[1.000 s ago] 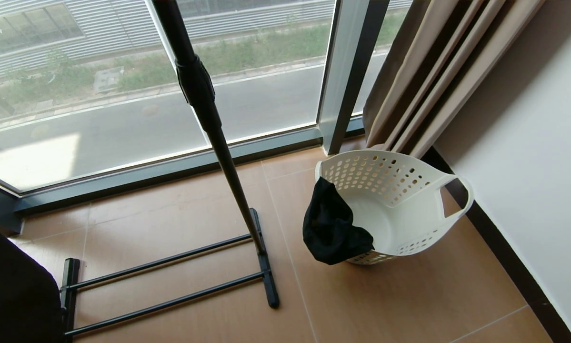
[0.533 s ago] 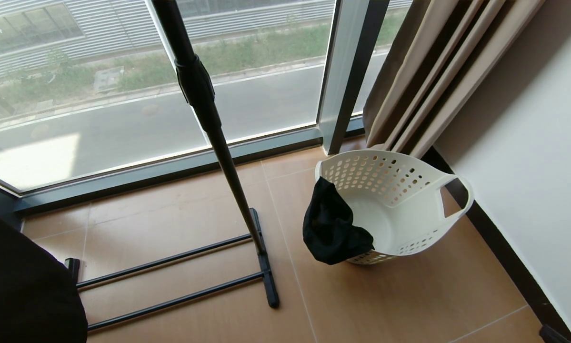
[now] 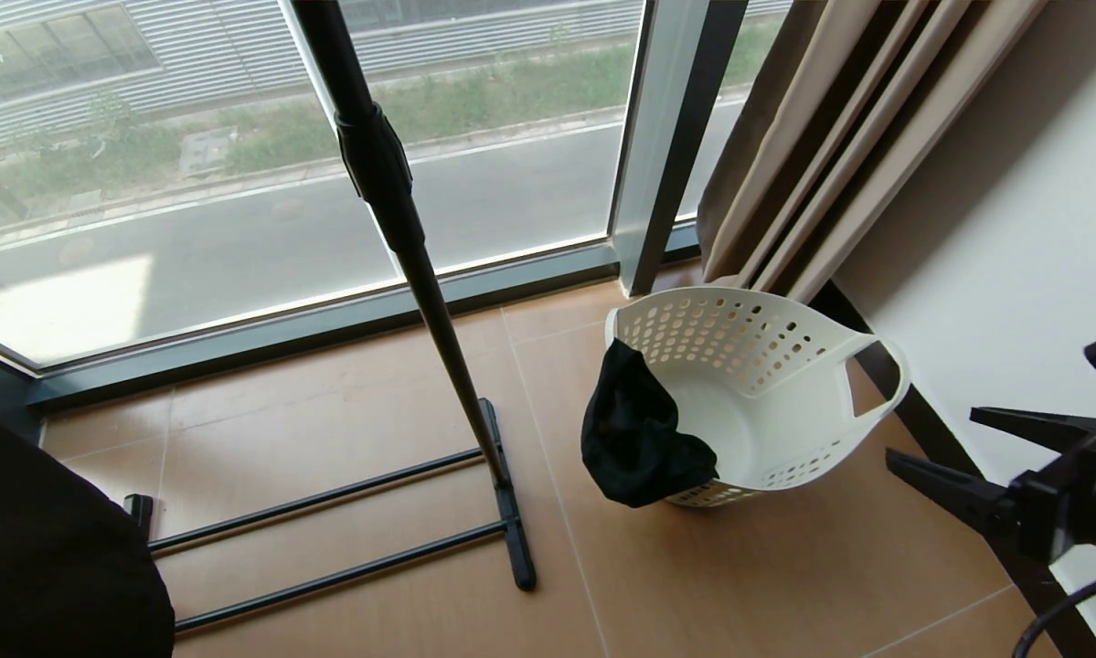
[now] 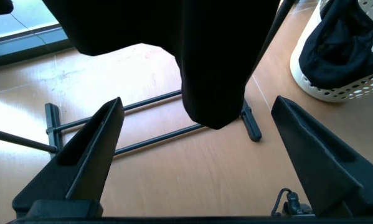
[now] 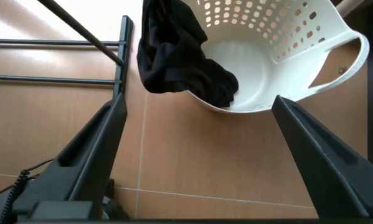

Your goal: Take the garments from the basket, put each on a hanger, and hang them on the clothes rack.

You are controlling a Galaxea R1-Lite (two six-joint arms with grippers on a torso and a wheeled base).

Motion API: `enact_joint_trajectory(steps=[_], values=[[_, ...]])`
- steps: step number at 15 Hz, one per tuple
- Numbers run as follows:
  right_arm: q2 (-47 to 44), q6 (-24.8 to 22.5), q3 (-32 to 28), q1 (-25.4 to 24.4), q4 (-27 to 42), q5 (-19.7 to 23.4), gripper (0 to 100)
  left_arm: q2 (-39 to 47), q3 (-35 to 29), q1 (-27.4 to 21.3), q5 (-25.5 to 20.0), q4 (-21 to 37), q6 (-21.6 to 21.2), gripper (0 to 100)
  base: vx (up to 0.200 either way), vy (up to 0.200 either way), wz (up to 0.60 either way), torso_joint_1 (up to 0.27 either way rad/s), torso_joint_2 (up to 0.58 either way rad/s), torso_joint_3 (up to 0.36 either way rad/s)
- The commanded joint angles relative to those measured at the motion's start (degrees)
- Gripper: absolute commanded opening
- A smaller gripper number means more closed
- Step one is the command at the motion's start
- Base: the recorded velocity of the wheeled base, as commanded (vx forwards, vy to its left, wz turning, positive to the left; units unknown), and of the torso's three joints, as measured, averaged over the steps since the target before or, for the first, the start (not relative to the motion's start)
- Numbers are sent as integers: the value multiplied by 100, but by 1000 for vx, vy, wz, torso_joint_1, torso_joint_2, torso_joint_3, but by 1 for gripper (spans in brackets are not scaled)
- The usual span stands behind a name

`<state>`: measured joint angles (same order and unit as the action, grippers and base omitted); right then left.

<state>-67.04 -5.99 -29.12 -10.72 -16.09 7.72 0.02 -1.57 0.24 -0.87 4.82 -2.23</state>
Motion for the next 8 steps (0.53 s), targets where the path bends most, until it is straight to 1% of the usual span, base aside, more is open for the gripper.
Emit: enact_joint_trajectory(steps=[1,2,3,4,6,7,8], values=[[-1558,-439,-902,-159,-8,-25,100,-2,-1,2,-10,2,-5,100,0,0,0,0,0,0],[-1716,-456,-1008,-212,-8,-42,100,-2,-1,2,-10,2,-5,100,0,0,0,0,0,0],[-2050,-474,-1306,-335,1,-77,100,-2,-1,2,-19,2,-23,100,0,0,0,0,0,0],[-2604,-500,-1720,-475,1,-156,100,6,-1,2,-28,2,-32,100,0,0,0,0,0,0],[-3377,-781,-2335,-528,10,-253,100,6,-1,-7,-19,2,-23,100,0,0,0,0,0,0],[-3747,-887,-2634,-537,1,-385,100,6,-1,-7,-10,2,-23,100,0,0,0,0,0,0],[-3852,-913,-2713,-537,1,-411,100,6,-1,2,-10,2,-23,100,0,0,0,0,0,0]])
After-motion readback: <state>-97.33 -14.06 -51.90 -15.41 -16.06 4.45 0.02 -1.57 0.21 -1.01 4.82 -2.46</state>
